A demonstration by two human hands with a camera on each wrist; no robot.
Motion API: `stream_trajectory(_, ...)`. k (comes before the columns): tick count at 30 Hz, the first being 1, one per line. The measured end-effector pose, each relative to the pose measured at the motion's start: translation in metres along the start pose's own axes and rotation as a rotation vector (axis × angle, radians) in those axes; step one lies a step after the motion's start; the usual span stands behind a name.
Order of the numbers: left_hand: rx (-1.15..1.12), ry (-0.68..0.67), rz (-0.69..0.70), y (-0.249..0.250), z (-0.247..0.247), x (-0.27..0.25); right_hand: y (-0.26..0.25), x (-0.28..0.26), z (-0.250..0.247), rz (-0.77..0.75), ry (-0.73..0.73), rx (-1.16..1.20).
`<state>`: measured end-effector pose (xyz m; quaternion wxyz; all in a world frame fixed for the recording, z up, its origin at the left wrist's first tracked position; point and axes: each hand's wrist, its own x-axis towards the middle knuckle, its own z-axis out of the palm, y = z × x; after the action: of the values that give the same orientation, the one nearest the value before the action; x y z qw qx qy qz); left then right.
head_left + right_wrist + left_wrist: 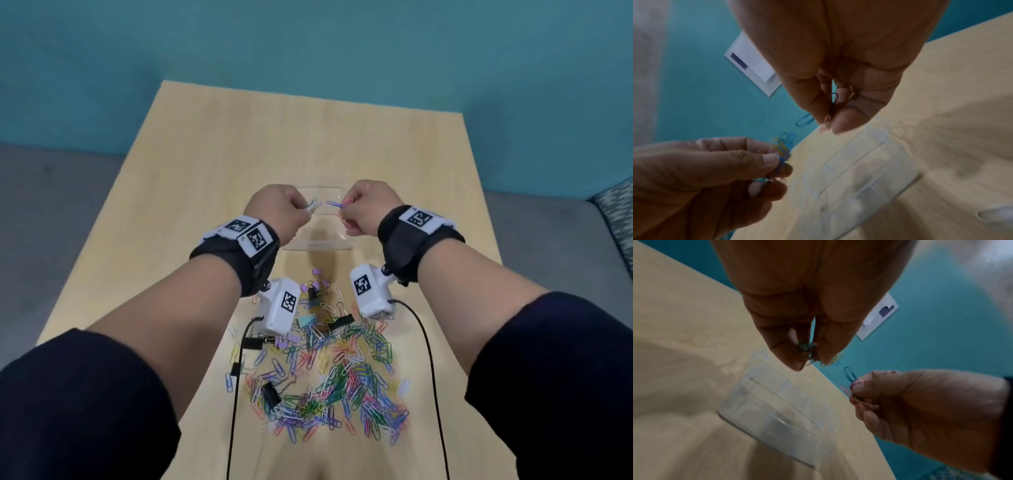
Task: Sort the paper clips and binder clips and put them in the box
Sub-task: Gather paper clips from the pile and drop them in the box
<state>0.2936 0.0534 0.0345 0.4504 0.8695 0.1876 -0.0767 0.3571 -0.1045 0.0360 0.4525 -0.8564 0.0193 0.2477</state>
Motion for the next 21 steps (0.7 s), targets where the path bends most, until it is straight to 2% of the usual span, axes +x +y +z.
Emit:
stream_trajectory(3,0.012,-0.037,-0.045,-0.001,-0.001,0.001,-0.001,0.004,-0.006,-0.011,-0.044,-0.177)
stream_trajectory(6,-0.211,0.013,-0.077,-0.011,-0.004,-0.014,0.016,-0.010,-0.022,-0.097,0.031,-0.338)
stream_trajectory(7,-0.215,0.025,-0.069,-0.016,-0.004,-0.023,0.026,-0.021,-0.027,-0.127,0.037,-0.389)
stream_trajectory(10,0.051,-0.017,0.021,-0.028,0.011,-0.067,0.071,-0.065,-0.031,-0.170,-0.018,-0.528)
stream_trajectory(14,0.280,-0.322,0.205,-0.041,0.061,-0.149,0.140,-0.132,-0.015,-0.222,-0.178,-0.736)
stream_trajectory(16,0.412,-0.422,0.296,-0.055,0.091,-0.180,0.166,-0.161,-0.005,-0.270,-0.242,-0.816)
stream_trajectory(18,0.575,-0.431,0.288,-0.067,0.115,-0.200,0.183,-0.182,0.003,-0.264,-0.305,-0.852)
stream_trajectory(21,0.704,-0.362,0.219,-0.074,0.135,-0.212,0.193,-0.196,0.016,-0.256,-0.356,-0.944)
